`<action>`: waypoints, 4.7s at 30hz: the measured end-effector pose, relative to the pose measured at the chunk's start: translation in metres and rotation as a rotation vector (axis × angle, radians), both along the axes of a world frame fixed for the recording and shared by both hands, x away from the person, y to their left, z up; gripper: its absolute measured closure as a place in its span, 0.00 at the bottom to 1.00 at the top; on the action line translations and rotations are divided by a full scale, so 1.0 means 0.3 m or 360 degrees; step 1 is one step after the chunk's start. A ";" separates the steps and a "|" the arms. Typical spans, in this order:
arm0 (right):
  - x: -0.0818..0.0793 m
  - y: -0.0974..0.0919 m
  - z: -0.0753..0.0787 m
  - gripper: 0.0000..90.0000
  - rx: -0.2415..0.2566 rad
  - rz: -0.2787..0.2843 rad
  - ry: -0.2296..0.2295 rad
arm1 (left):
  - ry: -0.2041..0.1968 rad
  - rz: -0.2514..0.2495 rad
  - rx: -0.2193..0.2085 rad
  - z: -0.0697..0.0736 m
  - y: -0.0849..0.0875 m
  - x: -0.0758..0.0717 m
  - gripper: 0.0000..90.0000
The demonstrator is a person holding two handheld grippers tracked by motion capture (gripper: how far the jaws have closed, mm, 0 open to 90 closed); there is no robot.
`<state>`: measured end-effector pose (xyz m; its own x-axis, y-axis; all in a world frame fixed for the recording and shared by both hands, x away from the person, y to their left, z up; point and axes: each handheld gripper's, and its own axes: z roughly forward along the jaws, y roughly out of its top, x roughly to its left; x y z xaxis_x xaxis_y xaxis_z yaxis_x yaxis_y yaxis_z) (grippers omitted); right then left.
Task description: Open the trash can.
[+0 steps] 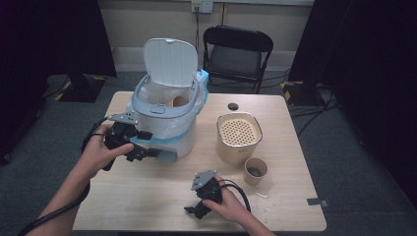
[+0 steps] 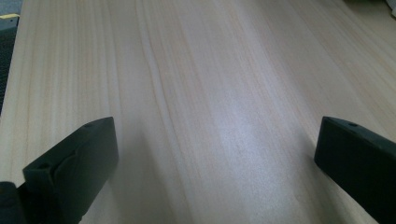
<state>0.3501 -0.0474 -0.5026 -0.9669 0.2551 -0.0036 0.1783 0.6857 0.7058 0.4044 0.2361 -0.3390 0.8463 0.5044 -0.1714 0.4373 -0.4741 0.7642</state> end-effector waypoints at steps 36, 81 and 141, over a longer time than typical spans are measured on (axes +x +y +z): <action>0.000 0.000 0.000 0.00 -0.0001 0.0011 0.0001 | 0.0103 -0.0031 0.0020 -0.267 0.018 -0.052 0.22; -0.006 -0.089 0.044 0.16 -0.0017 0.0050 -0.0004 | 0.0053 -0.0254 0.0202 -0.503 -0.036 -0.091 0.19; -0.054 -0.410 0.121 0.20 0.0081 -0.0132 0.0058 | -0.0193 -0.0451 0.0178 -0.543 -0.006 -0.120 0.12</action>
